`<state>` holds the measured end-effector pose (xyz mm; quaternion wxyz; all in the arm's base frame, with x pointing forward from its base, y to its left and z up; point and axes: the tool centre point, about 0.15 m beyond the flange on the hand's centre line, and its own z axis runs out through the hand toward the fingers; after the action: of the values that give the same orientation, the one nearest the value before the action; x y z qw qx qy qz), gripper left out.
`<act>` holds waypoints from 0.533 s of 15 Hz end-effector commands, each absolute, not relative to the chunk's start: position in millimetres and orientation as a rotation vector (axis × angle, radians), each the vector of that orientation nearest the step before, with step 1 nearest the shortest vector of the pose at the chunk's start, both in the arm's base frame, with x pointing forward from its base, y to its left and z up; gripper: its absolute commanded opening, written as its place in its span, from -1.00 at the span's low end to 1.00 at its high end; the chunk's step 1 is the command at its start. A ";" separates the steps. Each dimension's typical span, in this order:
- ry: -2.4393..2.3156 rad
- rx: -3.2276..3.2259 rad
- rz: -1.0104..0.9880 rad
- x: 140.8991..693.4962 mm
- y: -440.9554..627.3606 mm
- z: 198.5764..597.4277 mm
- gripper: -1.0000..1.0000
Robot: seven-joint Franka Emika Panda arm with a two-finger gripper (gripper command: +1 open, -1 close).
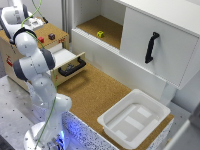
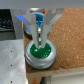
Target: Move the green light switch to turn on the green light
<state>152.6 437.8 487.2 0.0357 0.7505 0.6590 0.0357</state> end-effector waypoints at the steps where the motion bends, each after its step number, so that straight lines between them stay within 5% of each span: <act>1: 2.036 2.354 0.105 150.2 438.5 461.4 -1.00; 8: 2.063 2.320 0.068 166.8 454.0 444.7 -1.00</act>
<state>155.8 440.7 464.4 0.0273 0.7528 0.6572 0.0251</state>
